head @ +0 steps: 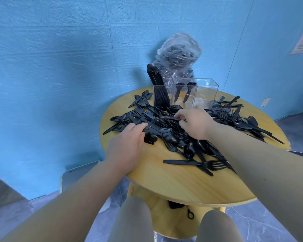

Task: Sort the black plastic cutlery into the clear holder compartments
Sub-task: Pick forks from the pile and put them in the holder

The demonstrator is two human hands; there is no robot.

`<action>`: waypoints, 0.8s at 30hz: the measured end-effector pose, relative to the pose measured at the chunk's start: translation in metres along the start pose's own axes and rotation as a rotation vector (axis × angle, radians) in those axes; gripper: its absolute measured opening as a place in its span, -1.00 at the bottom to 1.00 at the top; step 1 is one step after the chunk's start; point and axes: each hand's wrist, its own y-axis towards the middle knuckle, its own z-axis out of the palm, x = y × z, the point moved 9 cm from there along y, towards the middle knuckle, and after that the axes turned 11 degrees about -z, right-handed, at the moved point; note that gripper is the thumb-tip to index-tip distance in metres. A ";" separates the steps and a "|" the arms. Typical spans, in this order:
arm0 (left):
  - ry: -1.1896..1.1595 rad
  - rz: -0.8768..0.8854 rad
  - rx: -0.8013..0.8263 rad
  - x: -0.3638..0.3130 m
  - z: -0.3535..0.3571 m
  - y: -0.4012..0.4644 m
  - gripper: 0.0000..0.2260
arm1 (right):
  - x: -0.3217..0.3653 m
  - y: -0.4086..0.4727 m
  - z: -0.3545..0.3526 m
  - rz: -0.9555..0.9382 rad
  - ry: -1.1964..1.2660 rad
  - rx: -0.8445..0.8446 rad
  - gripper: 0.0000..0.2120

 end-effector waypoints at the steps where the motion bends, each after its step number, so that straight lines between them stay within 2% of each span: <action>1: 0.002 -0.004 -0.006 -0.001 -0.003 0.003 -0.66 | 0.002 0.002 0.000 -0.009 -0.002 0.008 -0.69; 6: 0.058 0.003 0.006 -0.007 -0.010 0.018 -0.68 | 0.001 0.012 -0.012 -0.016 0.056 -0.055 -0.76; 14: 0.063 -0.010 0.063 -0.033 -0.023 0.042 -0.65 | -0.010 -0.008 -0.111 0.003 0.239 -0.553 -0.78; 16: 0.067 0.000 0.057 -0.041 -0.027 0.048 -0.67 | -0.011 -0.014 -0.121 0.002 0.246 -0.584 -0.77; 21: 0.103 0.049 0.038 -0.058 -0.031 0.055 -0.67 | -0.011 -0.024 -0.103 0.016 0.430 -0.522 -0.82; 24: 0.101 0.062 0.053 -0.063 -0.023 0.055 -0.66 | -0.011 -0.029 -0.093 0.038 0.574 -0.586 -0.83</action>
